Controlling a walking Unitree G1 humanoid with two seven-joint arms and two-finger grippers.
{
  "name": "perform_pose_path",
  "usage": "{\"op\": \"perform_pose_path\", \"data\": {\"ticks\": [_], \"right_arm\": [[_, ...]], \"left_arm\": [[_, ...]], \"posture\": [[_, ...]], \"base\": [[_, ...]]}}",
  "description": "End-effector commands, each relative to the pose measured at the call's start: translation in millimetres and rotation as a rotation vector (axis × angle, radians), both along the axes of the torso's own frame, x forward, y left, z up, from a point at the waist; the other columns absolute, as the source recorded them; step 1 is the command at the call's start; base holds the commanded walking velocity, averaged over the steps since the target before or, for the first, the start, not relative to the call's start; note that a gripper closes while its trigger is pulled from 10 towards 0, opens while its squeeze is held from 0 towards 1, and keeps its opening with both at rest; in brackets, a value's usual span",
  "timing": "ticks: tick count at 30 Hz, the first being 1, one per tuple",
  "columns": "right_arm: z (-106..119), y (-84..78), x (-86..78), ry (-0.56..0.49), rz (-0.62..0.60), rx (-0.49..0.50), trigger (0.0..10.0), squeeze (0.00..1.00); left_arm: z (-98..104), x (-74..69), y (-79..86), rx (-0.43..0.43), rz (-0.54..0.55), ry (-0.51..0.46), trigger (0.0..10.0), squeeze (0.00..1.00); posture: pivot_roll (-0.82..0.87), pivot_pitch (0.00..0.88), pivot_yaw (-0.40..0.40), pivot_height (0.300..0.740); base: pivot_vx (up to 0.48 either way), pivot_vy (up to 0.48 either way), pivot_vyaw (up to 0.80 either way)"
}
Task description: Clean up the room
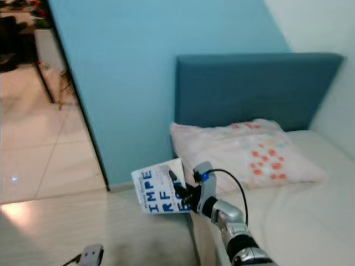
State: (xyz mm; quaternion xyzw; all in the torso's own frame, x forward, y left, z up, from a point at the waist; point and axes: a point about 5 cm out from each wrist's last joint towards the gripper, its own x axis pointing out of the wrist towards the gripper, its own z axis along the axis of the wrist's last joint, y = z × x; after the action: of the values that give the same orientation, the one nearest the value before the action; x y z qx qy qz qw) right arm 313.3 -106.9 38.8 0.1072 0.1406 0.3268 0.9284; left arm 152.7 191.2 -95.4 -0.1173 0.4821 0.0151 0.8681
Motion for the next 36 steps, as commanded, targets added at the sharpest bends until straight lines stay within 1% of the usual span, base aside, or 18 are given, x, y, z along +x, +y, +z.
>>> {"op": "perform_pose_path", "data": {"ticks": [1,2,3,5,7,8,9,10,11,13,15,22,27,30,32,33,35,36], "right_arm": [[-3.4,-28.3,7.7,0.072,-0.217,-0.028,10.0,0.0],[-4.7,-38.2,8.7,0.086,-0.295,-0.04,10.0,0.0],[-4.7,-38.2,8.7,0.086,-0.295,-0.04,10.0,0.0],[-6.5,-55.3,9.4,0.117,-0.432,-0.022,10.0,0.0],[-14.3,-83.4,4.9,0.227,-0.677,0.048,10.0,0.0],[-14.3,-83.4,4.9,0.227,-0.677,0.048,10.0,0.0],[-22.1,-101.3,-2.9,0.303,-0.823,0.091,10.0,0.0],[-25.8,-108.1,-7.6,0.325,-0.872,0.12,10.0,0.0],[-25.8,-108.1,-7.6,0.325,-0.872,0.12,10.0,0.0],[-33.3,-120.1,-18.5,0.348,-0.952,0.155,10.0,0.0],[-35.5,-122.6,-21.8,0.351,-0.966,0.161,10.0,0.0],[-49.3,-127.5,-38.6,0.402,-1.009,0.197,10.0,0.0],[-50.9,-125.7,-39.2,0.427,-1.008,0.209,10.0,0.0],[-54.8,-116.0,-39.6,0.476,-0.953,0.247,10.0,0.0],[-54.8,-116.0,-39.6,0.476,-0.953,0.247,10.0,0.0],[-56.0,-111.0,-39.5,0.489,-0.927,0.278,10.0,0.0],[-56.3,-109.5,-39.5,0.49,-0.918,0.286,10.0,0.0],[-56.1,-103.7,-38.6,0.493,-0.873,0.327,10.0,0.0]], "left_arm": [[-1.5,-3.1,-3.1,-0.011,-0.028,0.013,10.0,0.0],[-1.3,-2.6,-3.6,-0.008,-0.058,0.013,10.0,0.0],[-1.3,-2.6,-3.6,-0.008,-0.058,0.013,10.0,0.0],[-1.3,-2.6,-4.0,-0.002,-0.089,0.018,10.0,0.0],[-1.6,-3.3,-3.4,-0.003,-0.063,0.02,10.0,0.0],[-1.6,-3.3,-3.4,-0.003,-0.063,0.02,10.0,0.0],[-2.1,-4.1,-3.9,-0.011,-0.046,0.023,10.0,0.0],[-2.2,-4.4,-4.3,-0.014,-0.045,0.022,10.0,0.0],[-2.2,-4.4,-4.3,-0.014,-0.045,0.022,10.0,0.0],[-2.4,-5.1,-5.2,-0.022,-0.046,0.022,10.0,0.0],[-2.5,-5.4,-5.5,-0.024,-0.047,0.022,10.0,0.0],[-3.3,-7.4,-6.1,-0.023,-0.071,0.032,10.0,0.0],[-3.3,-7.3,-6.1,-0.021,-0.076,0.033,10.0,0.0],[-2.6,-5.4,-5.9,-0.017,-0.074,0.029,10.0,0.0],[-2.6,-5.4,-5.9,-0.017,-0.074,0.029,10.0,0.0],[-2.5,-5.1,-5.7,-0.015,-0.072,0.028,10.0,0.0],[-2.5,-5.1,-5.5,-0.014,-0.071,0.029,10.0,0.0],[-2.8,-5.8,-5.2,-0.013,-0.067,0.031,10.0,0.0]], "posture": [[0.03,0.0,-0.083,0.74],[0.03,0.0,-0.082,0.74],[0.03,0.0,-0.082,0.74],[0.03,0.0,-0.083,0.74],[0.02,0.0,-0.087,0.74],[0.02,0.0,-0.087,0.74],[0.02,0.0,-0.092,0.74],[0.02,0.0,-0.095,0.74],[0.02,0.0,-0.095,0.74],[0.02,0.0,-0.096,0.74],[0.02,0.0,-0.096,0.74],[0.0,0.0,-0.081,0.74],[0.01,0.0,-0.079,0.74],[0.01,0.0,-0.081,0.74],[0.01,0.0,-0.081,0.74],[0.01,0.0,-0.08,0.74],[0.01,0.0,-0.08,0.74],[0.01,0.0,-0.081,0.74]], "base": [[0.0,0.0,0.0],[0.0,-0.446,0.0],[0.0,-0.446,0.0],[0.0,-0.446,0.0],[0.0,-0.422,0.0],[0.0,-0.398,0.0],[0.0,0.0,0.0],[0.0,0.0,0.0],[0.0,0.0,0.0],[0.0,0.0,0.0],[0.0,0.0,0.0],[0.0,0.0,-0.74],[0.0,0.0,-0.78],[0.0,0.0,-0.76],[0.0,0.0,-0.76],[0.0,0.0,0.0],[0.0,0.0,0.0],[0.0,0.0,0.0]]}}
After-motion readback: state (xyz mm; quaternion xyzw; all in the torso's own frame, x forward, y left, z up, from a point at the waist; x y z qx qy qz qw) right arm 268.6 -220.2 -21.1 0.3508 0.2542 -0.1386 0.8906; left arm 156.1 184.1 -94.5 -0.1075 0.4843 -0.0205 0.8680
